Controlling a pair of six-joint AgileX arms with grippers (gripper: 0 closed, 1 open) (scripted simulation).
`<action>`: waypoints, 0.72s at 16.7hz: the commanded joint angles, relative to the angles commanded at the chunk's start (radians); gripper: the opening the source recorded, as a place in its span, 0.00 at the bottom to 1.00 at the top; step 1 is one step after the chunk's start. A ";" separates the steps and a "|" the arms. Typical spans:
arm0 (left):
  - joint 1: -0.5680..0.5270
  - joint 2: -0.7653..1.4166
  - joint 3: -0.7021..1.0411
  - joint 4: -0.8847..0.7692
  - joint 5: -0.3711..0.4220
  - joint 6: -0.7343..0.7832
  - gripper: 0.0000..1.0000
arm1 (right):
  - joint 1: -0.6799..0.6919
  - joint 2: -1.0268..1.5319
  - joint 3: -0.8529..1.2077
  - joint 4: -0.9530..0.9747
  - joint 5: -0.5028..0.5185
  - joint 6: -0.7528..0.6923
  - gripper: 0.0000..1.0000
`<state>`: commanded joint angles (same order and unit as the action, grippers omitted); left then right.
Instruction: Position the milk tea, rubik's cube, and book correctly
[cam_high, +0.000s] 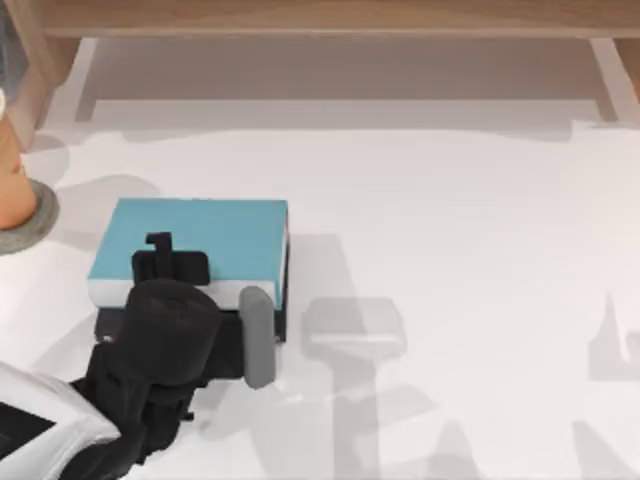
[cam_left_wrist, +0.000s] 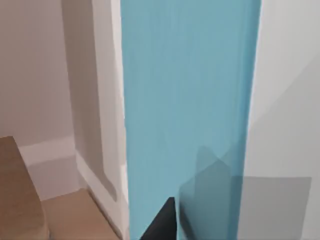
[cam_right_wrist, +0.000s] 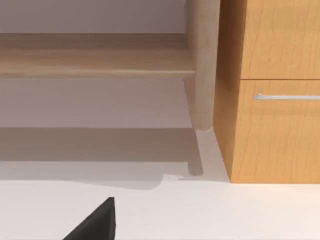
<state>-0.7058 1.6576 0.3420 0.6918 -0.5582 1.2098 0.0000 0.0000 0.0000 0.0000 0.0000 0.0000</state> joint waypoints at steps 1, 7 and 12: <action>0.000 0.000 0.000 0.000 0.000 0.000 0.38 | 0.000 0.000 0.000 0.000 0.000 0.000 1.00; 0.000 0.000 0.000 0.000 0.000 0.000 0.83 | 0.000 0.000 0.000 0.000 0.000 0.000 1.00; 0.000 0.000 0.000 0.000 0.000 0.000 1.00 | 0.000 0.000 0.000 0.000 0.000 0.000 1.00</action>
<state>-0.7058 1.6576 0.3420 0.6918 -0.5582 1.2098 0.0000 0.0000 0.0000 0.0000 0.0000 0.0000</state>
